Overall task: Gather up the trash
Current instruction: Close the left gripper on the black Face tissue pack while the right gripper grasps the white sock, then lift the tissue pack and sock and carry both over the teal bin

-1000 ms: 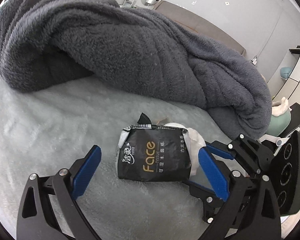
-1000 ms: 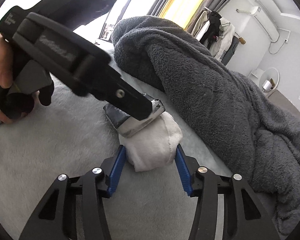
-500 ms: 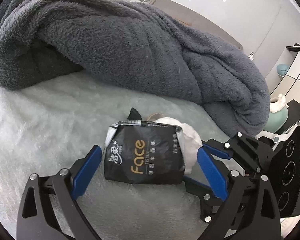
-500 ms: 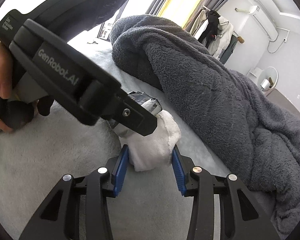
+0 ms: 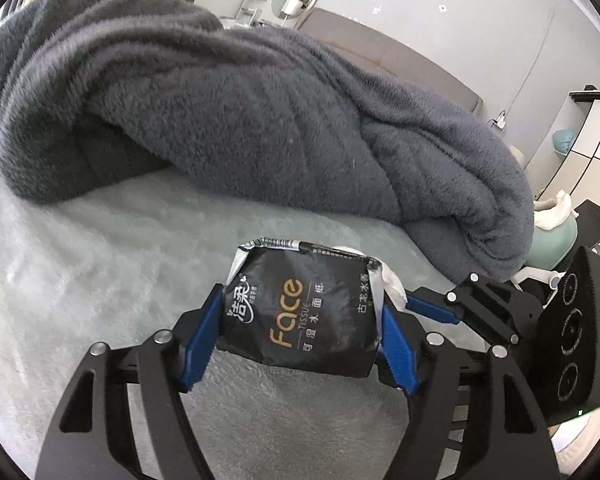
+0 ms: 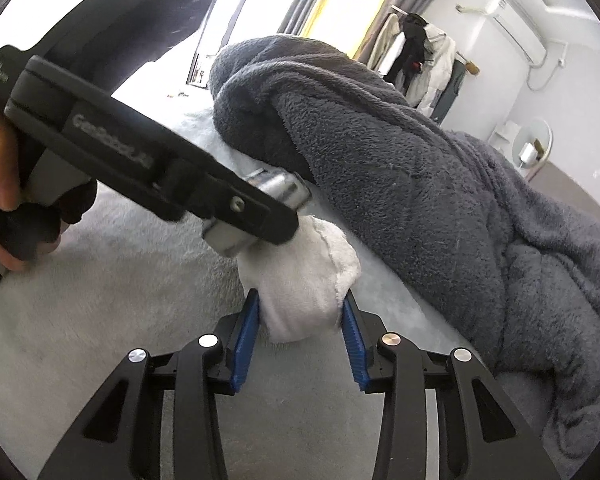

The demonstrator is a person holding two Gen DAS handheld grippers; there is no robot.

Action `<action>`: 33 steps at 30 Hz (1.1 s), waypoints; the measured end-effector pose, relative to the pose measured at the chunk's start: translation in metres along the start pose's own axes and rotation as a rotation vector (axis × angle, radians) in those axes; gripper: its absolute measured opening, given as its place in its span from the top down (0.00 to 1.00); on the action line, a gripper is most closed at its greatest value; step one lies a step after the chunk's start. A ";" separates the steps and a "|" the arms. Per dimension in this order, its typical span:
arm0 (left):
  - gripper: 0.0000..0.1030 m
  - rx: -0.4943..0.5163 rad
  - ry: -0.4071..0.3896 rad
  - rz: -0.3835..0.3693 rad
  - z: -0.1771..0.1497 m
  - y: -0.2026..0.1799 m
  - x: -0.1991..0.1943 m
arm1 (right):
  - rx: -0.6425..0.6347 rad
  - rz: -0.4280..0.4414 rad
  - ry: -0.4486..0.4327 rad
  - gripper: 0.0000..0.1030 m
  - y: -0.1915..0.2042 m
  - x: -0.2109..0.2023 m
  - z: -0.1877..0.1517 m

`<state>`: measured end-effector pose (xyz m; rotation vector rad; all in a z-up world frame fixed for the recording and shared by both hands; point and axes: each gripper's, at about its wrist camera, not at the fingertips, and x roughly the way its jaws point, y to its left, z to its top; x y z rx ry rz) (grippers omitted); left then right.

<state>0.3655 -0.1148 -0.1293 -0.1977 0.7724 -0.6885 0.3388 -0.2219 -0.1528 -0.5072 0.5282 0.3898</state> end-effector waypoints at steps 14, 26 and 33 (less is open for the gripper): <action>0.28 0.011 -0.127 0.088 -0.003 0.001 -0.063 | 0.283 0.090 -0.053 0.61 -0.016 -0.030 0.018; 0.28 0.048 -0.220 0.203 -0.020 0.001 -0.121 | 0.457 0.076 -0.054 0.61 -0.005 -0.066 0.030; 0.28 0.039 -0.232 0.277 -0.045 0.004 -0.149 | 0.561 0.072 -0.051 0.61 0.003 -0.082 0.034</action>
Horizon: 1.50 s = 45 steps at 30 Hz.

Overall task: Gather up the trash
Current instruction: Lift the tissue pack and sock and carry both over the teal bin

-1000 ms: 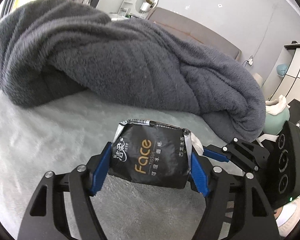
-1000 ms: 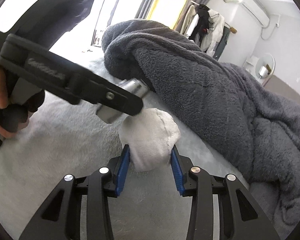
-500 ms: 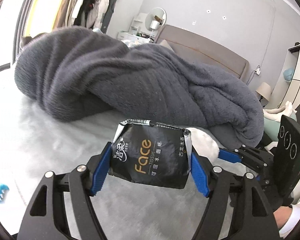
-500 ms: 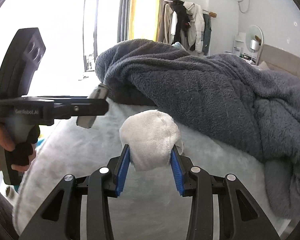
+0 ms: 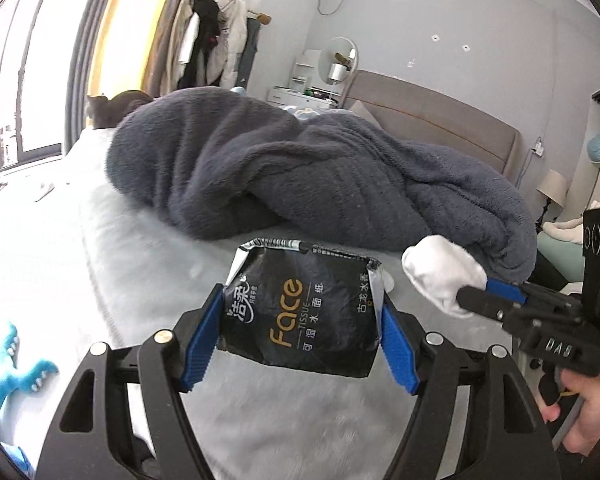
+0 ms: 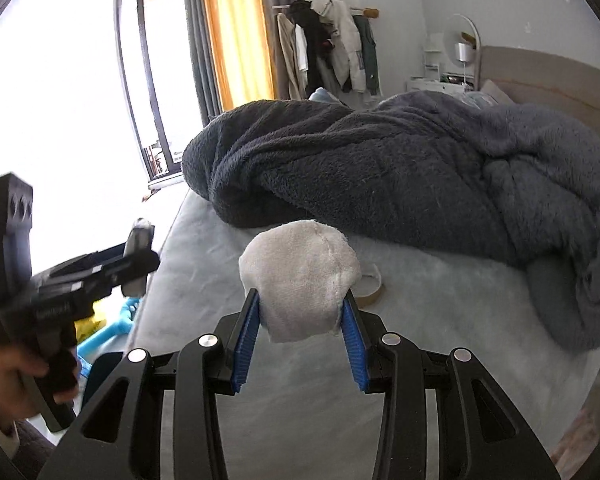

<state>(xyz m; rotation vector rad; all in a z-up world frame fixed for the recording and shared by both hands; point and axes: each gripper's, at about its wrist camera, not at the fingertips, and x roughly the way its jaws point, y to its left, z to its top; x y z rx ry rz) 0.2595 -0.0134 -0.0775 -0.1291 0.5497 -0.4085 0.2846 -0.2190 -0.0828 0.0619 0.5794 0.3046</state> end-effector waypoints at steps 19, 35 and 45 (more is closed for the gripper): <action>0.28 -0.104 0.112 0.302 -0.074 0.079 -0.055 | -0.043 0.050 0.018 0.61 0.100 -0.011 -0.013; 0.28 -0.215 0.274 0.400 -0.127 0.145 -0.083 | -0.128 0.164 0.067 0.61 0.182 0.006 -0.026; 0.28 -0.317 0.418 0.423 -0.163 0.180 -0.078 | -0.188 0.213 0.116 0.61 0.225 0.026 -0.035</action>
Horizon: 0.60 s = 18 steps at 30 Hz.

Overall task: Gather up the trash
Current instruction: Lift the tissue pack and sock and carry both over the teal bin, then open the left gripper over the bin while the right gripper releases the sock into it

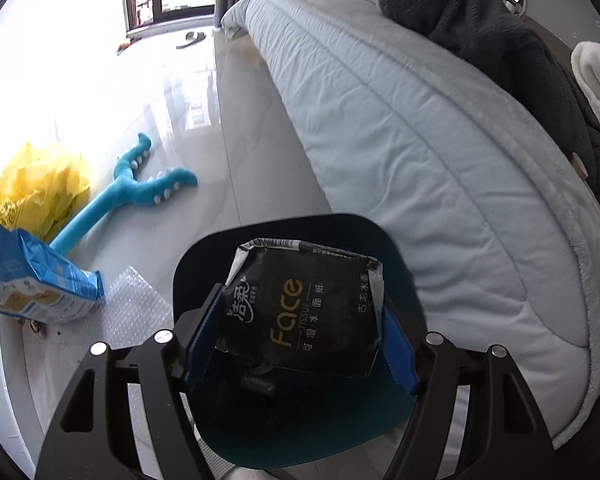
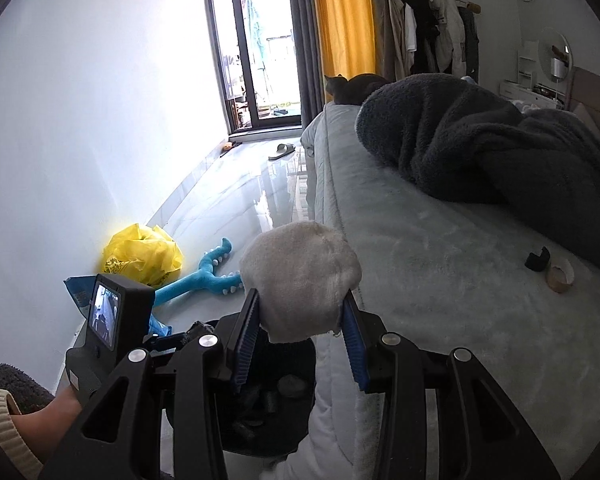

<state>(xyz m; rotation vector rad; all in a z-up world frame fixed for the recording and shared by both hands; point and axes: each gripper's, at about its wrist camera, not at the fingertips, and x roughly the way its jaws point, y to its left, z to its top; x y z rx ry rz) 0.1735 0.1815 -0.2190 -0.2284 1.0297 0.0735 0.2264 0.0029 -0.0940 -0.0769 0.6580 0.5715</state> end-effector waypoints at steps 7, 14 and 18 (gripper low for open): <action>0.28 -0.055 0.076 -0.025 -0.008 0.020 0.007 | -0.039 0.010 0.039 0.61 0.023 0.019 -0.003; 0.21 -0.082 0.126 -0.061 -0.016 0.034 0.006 | -0.040 0.031 0.104 0.61 0.035 0.042 -0.008; 0.17 -0.075 0.083 -0.067 -0.015 0.041 -0.006 | -0.038 0.033 0.143 0.61 0.042 0.056 -0.012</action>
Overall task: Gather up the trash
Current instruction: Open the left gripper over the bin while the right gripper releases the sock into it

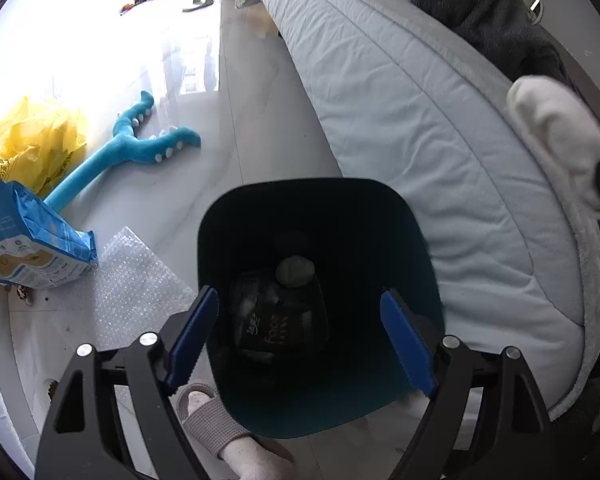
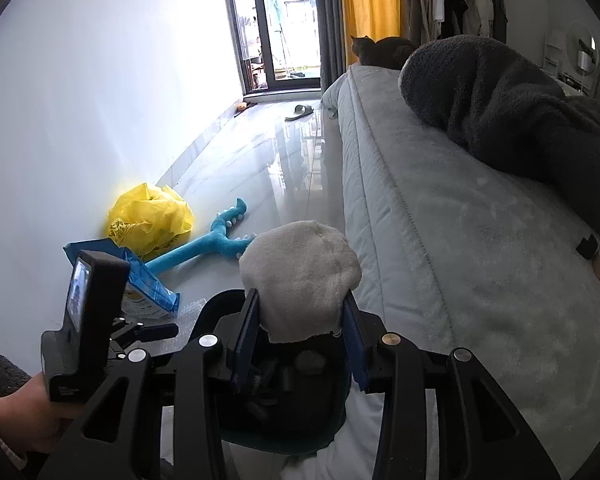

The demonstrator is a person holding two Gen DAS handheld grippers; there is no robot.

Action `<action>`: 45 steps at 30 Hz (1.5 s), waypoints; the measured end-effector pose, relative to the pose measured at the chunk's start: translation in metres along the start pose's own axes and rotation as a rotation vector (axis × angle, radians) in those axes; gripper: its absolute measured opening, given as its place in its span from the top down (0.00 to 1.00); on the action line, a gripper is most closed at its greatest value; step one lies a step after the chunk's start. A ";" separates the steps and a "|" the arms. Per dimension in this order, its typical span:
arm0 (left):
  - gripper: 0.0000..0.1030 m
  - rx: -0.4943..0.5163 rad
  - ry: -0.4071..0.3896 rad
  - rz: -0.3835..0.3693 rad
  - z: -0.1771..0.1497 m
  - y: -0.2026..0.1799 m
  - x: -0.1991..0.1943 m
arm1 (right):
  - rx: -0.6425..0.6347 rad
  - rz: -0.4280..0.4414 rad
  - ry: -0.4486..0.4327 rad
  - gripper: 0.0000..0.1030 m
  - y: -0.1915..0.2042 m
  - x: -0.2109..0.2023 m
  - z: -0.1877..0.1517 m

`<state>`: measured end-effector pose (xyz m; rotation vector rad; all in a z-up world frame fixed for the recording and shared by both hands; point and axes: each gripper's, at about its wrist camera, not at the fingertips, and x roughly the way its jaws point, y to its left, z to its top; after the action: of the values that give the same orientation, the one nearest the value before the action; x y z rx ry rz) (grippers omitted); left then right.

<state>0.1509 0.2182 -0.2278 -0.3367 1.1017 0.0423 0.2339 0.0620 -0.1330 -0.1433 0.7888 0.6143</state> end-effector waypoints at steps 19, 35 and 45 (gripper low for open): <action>0.14 -0.048 -0.162 0.026 0.004 0.046 -0.041 | 0.005 0.046 0.258 0.61 0.027 0.084 -0.028; 0.07 0.060 -0.429 0.065 0.015 0.034 -0.106 | -0.002 0.055 0.419 0.59 0.044 0.132 -0.050; 0.07 0.084 -0.593 0.082 0.022 0.017 -0.143 | -0.018 0.060 0.421 0.44 0.042 0.124 -0.051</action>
<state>0.1010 0.2599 -0.0973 -0.1837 0.5267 0.1581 0.2453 0.1357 -0.2519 -0.2720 1.1978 0.6574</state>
